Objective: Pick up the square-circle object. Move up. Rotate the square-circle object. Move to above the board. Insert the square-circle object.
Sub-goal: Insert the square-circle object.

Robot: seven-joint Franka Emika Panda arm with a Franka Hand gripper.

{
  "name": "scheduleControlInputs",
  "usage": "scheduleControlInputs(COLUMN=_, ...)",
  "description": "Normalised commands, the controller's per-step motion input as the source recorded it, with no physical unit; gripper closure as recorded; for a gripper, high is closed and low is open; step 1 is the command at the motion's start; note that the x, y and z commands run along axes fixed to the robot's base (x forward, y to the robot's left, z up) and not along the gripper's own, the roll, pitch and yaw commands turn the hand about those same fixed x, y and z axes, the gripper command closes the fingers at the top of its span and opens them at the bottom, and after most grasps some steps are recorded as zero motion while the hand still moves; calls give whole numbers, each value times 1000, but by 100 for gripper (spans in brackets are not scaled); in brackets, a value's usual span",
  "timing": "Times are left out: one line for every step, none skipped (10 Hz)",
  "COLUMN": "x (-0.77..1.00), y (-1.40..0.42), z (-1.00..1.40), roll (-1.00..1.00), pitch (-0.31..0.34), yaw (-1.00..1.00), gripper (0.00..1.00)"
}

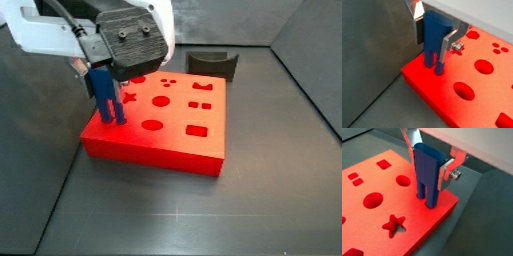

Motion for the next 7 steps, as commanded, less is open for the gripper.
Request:
scheduleControlInputs(x=-26, y=-77, z=-183, roll=0, pitch=-97, yaw=0, gripper=100)
scheduleControlInputs(x=0, y=-40, z=-197, roll=0, pitch=-96, yaw=0, gripper=100)
scheduleControlInputs(x=31, y=0, z=-271, roll=-6, pitch=-66, yaw=-54, gripper=100)
scheduleControlInputs(x=0, y=63, z=-214, roll=-21, pitch=-27, yaw=-180, gripper=100)
scheduleControlInputs(x=0, y=43, z=-211, roll=-30, pitch=-40, yaw=-186, gripper=100)
scheduleControlInputs(x=40, y=17, z=-263, roll=-33, pitch=-59, yaw=-217, gripper=100)
scheduleControlInputs(x=111, y=0, z=-371, roll=-40, pitch=-90, yaw=-209, gripper=100)
